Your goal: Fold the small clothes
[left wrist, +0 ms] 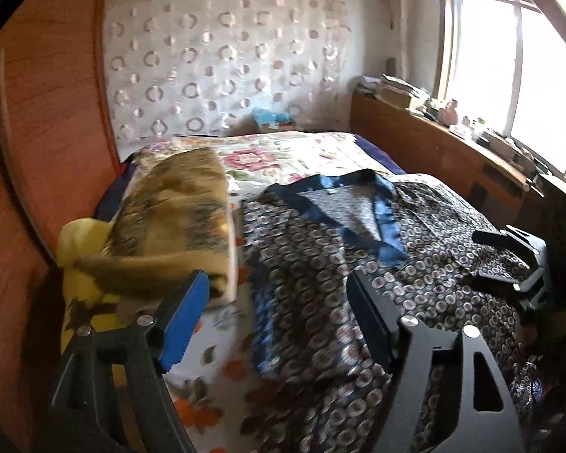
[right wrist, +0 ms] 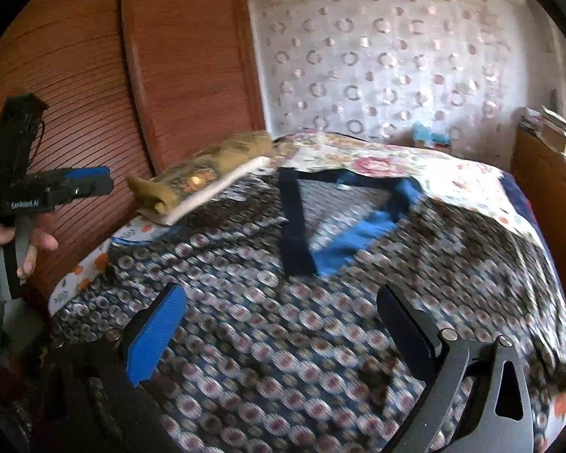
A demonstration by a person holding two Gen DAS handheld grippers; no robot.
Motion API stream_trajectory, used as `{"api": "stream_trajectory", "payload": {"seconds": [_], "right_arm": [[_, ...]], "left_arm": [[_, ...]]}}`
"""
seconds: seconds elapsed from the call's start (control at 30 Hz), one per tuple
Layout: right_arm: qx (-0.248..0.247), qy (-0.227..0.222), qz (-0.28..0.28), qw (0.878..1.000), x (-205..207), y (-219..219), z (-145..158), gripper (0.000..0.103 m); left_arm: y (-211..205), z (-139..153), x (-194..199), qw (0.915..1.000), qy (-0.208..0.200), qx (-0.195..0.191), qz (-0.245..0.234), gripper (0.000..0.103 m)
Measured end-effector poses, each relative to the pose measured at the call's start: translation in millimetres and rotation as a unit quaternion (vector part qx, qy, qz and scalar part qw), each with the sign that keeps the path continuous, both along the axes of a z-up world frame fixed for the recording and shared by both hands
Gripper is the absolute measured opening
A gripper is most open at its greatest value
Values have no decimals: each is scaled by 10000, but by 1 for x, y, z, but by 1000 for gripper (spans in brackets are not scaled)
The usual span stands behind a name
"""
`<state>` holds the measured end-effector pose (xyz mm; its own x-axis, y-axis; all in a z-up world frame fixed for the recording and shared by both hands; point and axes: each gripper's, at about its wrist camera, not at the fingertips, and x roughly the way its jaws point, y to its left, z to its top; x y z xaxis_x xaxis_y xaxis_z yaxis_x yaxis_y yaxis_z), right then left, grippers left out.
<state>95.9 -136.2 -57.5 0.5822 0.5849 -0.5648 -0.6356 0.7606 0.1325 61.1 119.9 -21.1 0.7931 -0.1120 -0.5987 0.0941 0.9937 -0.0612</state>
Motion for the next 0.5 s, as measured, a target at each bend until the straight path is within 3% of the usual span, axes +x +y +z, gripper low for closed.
{"api": "stream_trajectory", "payload": {"seconds": [0.23, 0.5], "right_arm": [[-97, 165, 786, 9967, 26, 75, 9, 90], [-257, 564, 1641, 9845, 34, 163, -8, 81]], "left_arm": [[29, -11, -23, 9991, -22, -124, 412, 78], [49, -18, -44, 9978, -28, -136, 654, 78]]}}
